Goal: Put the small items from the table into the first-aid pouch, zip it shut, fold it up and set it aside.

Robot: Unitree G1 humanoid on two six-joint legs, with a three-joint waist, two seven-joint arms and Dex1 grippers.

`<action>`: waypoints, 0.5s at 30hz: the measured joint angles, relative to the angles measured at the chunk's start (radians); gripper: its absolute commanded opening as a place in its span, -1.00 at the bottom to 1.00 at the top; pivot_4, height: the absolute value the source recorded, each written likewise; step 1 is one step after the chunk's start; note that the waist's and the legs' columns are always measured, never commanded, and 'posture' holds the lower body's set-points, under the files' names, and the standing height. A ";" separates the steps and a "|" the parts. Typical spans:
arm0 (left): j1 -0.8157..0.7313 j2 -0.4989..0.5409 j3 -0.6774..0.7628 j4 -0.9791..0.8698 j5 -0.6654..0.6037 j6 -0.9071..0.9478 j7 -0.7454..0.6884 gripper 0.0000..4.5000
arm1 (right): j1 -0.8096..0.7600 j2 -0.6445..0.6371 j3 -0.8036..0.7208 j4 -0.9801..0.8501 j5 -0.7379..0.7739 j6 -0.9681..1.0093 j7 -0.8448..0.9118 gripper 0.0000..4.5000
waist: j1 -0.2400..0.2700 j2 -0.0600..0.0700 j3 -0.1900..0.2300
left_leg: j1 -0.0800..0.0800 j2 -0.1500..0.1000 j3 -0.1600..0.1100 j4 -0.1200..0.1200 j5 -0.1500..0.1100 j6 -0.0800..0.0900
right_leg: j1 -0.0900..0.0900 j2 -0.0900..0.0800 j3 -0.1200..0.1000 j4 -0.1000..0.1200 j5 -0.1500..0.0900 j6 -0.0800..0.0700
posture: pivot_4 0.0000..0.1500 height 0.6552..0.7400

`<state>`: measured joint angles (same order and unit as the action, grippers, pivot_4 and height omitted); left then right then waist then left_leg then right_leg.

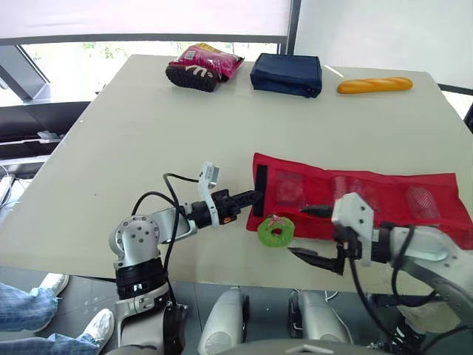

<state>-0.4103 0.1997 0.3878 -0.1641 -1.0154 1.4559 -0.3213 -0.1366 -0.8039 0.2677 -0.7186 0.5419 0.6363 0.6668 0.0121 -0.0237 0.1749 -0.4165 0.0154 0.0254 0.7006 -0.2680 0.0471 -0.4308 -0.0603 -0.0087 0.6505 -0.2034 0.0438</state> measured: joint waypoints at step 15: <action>-0.006 -0.004 -0.006 0.019 -0.007 0.000 0.036 -1.00 | -0.092 0.167 0.216 0.265 -0.311 -0.161 0.091 0.78 | 0.000 0.000 0.000 | 0.000 0.000 -0.001 0.000 0.000 0.000 | 0.000 0.000 -0.001 0.001 0.000 0.000 | 1.00 0.44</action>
<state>-0.4162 0.1955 0.3819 -0.1453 -1.0225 1.4562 -0.2856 -0.2289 -0.6372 0.4837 -0.4539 0.2314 0.4751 0.7573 0.0117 -0.0238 0.1750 -0.4161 0.0153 0.0246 0.7006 -0.2677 0.0466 -0.4307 -0.0601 -0.0092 0.6511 -0.2033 0.0438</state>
